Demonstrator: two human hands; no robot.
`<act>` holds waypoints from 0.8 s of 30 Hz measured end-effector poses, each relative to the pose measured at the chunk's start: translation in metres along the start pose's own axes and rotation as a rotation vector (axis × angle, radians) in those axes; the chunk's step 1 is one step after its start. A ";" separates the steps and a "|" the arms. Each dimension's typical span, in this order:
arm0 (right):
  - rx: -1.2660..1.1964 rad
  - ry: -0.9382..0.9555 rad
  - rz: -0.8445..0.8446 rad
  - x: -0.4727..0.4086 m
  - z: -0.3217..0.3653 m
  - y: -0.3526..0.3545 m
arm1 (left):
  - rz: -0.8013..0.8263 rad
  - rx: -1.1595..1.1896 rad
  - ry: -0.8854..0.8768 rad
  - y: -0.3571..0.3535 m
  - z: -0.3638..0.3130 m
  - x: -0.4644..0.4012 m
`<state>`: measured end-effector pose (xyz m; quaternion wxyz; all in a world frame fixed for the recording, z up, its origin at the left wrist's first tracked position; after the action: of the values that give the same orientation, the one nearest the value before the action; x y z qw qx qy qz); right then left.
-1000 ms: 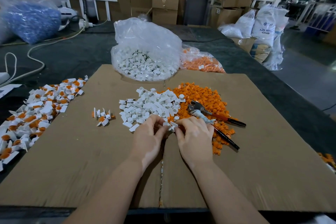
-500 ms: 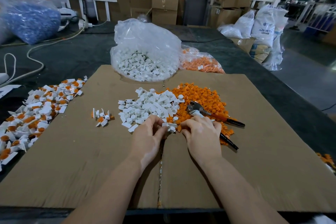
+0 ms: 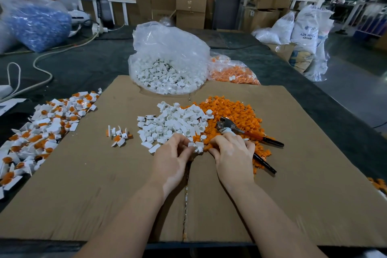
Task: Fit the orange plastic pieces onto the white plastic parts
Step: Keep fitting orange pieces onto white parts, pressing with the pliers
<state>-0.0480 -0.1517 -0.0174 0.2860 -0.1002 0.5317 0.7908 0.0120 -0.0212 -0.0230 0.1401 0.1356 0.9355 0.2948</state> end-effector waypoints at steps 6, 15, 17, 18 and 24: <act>-0.059 -0.008 -0.057 0.000 0.000 0.001 | -0.004 -0.004 0.039 -0.005 -0.004 -0.005; -0.332 0.007 -0.160 0.003 -0.001 0.007 | -0.018 -0.022 0.044 -0.011 -0.004 -0.008; -0.363 0.051 -0.160 0.004 0.001 0.008 | -0.019 -0.003 0.040 -0.010 -0.004 -0.007; -0.381 0.074 -0.160 0.005 0.002 0.009 | -0.019 -0.001 0.038 -0.009 -0.005 -0.006; -0.434 0.101 -0.111 0.007 0.004 0.010 | 0.024 0.029 0.028 -0.006 -0.005 -0.001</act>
<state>-0.0585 -0.1489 -0.0109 0.2740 -0.2282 0.3564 0.8636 0.0104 -0.0289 -0.0221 0.1216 0.1446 0.9398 0.2848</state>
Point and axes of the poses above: each hand's wrist, its own x-axis away from the middle knuckle, its own y-axis out of the back of the hand, z = x × y, the point moved 1 cm from there along -x, towards the middle knuckle, and after that the axes turned 11 degrees about -x, right-handed, at the moved point
